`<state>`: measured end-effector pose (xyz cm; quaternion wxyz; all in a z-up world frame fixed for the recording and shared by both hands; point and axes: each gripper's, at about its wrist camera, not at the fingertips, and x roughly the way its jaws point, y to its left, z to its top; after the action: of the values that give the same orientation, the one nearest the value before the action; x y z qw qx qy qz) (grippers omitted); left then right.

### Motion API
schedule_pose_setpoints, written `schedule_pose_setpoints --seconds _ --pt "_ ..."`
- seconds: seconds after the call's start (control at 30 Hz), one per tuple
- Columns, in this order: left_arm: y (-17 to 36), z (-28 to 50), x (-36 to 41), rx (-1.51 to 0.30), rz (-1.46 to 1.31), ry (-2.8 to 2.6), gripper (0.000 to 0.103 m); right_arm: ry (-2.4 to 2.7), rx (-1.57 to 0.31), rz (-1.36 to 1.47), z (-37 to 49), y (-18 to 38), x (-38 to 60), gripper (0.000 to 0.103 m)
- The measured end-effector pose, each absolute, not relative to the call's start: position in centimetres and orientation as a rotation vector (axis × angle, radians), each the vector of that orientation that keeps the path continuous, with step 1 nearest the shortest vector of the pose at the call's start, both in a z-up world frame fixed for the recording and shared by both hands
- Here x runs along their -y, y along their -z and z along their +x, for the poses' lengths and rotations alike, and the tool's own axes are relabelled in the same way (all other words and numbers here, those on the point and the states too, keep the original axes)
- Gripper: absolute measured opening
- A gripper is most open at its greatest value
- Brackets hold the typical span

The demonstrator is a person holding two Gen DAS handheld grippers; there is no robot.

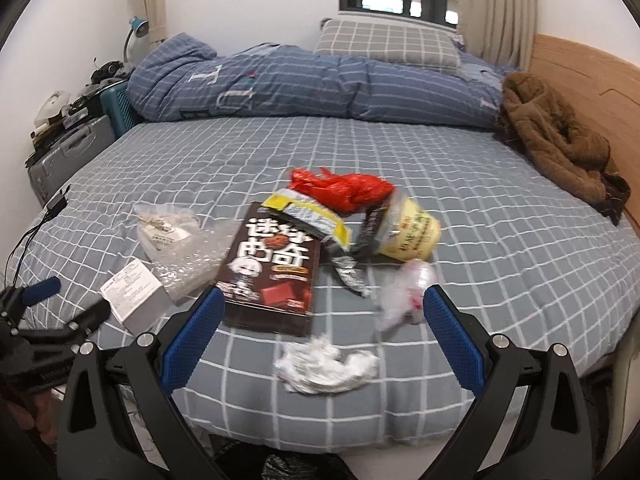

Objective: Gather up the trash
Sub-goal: 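Grasp the brown cookie box with the right tool while the left grasps the white box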

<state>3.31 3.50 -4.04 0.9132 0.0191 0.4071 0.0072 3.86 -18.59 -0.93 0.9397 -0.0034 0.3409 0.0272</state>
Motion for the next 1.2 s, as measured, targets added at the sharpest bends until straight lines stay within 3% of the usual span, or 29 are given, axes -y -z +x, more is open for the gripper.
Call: schedule_pose_setpoints --seconds 0.73,1.03,1.2 --pt "9.3 8.7 -4.8 -0.949 0.043 0.047 0.097 -0.074 -0.883 -0.007 11.5 7.1 13.2 0.096" --pt "10.0 9.4 -4.2 -0.956 0.069 0.088 0.082 -0.052 -0.907 0.031 12.6 8.4 13.0 0.089" --pt "10.0 9.4 -4.1 -0.953 0.074 0.085 0.08 -0.047 -0.917 0.013 12.7 8.5 12.9 0.089"
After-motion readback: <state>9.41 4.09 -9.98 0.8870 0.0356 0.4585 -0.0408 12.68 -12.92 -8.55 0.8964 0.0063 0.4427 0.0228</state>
